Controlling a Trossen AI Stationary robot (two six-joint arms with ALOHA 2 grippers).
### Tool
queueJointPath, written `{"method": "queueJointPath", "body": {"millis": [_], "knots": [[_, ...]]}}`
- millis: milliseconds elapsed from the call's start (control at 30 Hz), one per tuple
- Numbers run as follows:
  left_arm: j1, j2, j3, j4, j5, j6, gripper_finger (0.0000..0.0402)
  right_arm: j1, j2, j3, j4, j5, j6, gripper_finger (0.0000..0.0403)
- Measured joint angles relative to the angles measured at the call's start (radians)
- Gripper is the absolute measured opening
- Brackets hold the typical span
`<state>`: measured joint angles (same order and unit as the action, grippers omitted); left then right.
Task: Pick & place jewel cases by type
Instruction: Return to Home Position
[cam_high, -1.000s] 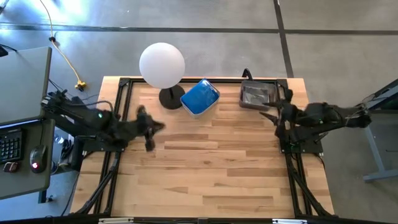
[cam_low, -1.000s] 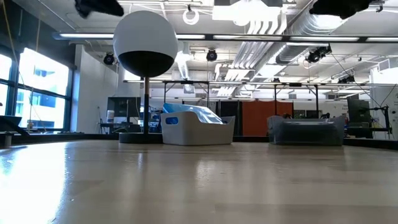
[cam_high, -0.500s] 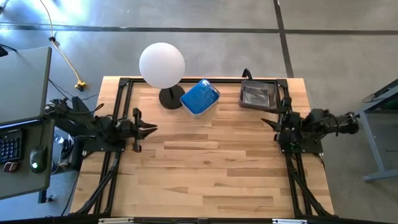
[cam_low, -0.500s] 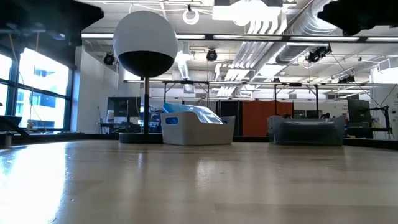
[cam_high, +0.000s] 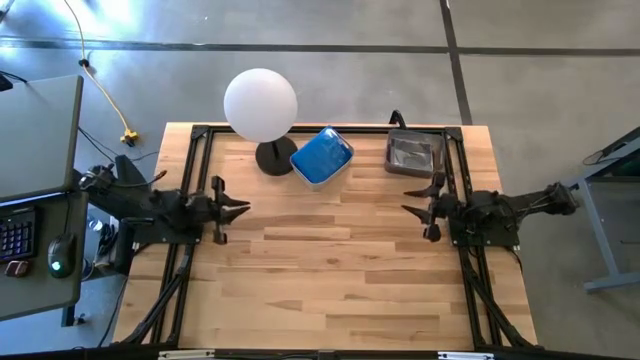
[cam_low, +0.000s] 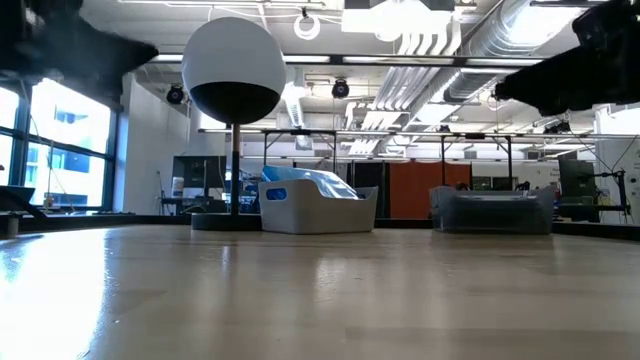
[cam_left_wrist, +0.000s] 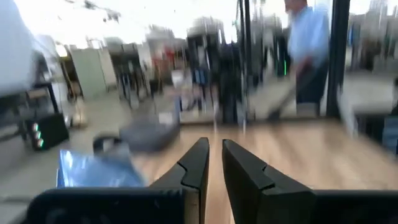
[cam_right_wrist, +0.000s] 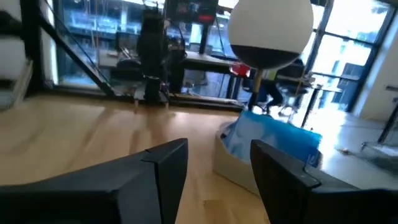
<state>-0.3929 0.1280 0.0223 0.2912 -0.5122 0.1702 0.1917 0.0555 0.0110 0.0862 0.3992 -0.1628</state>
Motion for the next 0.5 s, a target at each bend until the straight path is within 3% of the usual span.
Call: {"method": "queueJointPath", "body": {"millis": [167, 500], "knots": [[0.0, 0.007, 0.0, -0.223, 0.02, -0.054, 0.0044, 0.0, 0.029, 0.005, 0.016, -0.013, 0.058, 0.017], [0.0, 0.031, 0.0, -0.232, 0.064, -0.096, 0.0044, 0.0, 0.029, 0.005, 0.009, -0.014, 0.053, 0.017]]}}
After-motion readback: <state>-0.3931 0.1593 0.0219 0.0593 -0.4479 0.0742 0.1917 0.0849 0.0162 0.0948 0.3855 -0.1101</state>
